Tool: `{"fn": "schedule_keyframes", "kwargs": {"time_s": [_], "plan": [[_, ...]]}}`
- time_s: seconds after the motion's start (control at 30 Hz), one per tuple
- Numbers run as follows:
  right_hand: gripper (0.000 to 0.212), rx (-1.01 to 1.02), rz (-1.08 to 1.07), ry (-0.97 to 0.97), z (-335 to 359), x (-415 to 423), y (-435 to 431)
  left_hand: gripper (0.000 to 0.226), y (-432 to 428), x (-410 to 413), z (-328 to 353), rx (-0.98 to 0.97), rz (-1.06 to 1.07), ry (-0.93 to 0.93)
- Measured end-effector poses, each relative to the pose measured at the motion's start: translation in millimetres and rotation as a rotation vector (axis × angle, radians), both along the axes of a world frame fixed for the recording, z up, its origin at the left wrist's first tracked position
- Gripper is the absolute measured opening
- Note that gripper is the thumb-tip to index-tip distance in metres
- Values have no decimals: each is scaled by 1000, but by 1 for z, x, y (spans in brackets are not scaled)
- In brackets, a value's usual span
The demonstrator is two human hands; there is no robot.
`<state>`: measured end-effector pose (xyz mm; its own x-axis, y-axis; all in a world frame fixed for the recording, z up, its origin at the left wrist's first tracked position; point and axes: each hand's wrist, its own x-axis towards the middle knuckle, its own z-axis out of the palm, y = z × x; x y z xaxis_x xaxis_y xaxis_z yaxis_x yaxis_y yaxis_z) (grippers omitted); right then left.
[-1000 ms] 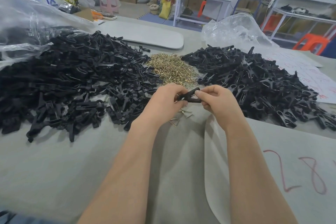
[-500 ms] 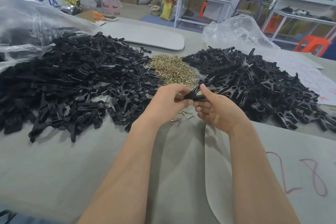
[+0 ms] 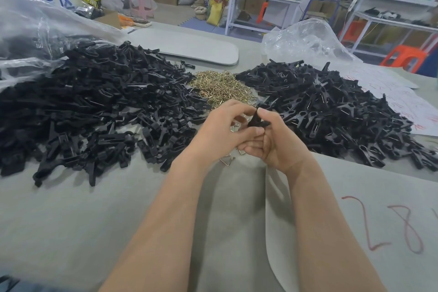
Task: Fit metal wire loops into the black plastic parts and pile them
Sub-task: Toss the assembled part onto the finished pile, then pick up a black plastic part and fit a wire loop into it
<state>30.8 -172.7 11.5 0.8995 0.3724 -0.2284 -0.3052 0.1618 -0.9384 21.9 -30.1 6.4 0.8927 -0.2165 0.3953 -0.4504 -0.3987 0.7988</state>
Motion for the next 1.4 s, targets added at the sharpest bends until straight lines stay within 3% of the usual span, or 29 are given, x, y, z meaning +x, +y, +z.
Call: {"fn": "schedule_keyframes", "kwargs": {"time_s": [0.37,0.5,0.57,0.67,0.7,0.77,0.83,0.87,0.93,1.03,1.17,1.4], "plan": [[34,-18,-39,-28,-1,0,7,29,3,0,0,-98,-66,31],[56,-46,-43,-33,0,2,6,22,4,2,0,-165,-46,66],[63,-157,-110,-74,2,2,2,15,6,3,-3,-97,39,48],[27,-461,-212,-319,1,5,-1,22,3,6,-8,180,139,30],[19,-543,-299,-424,-1,7,-2,30,1,7,-10,291,179,39],[23,-534,-645,-544,-3,11,-7,44,3,10,-13,487,367,49],[51,-428,-975,-593,0,12,-17,43,12,13,-14,536,642,68],[66,-469,-1039,-607,-1,12,-21,41,18,12,-15,525,734,110],[80,-719,-1020,-624,-4,11,-20,39,25,11,-17,562,767,232],[76,-981,-845,-723,-13,7,6,38,24,10,-21,682,734,318],[52,-1052,-510,-828,-24,7,29,33,23,14,-23,670,775,295],[29,-925,-369,-819,-27,5,38,17,20,16,-24,526,818,170]]}}
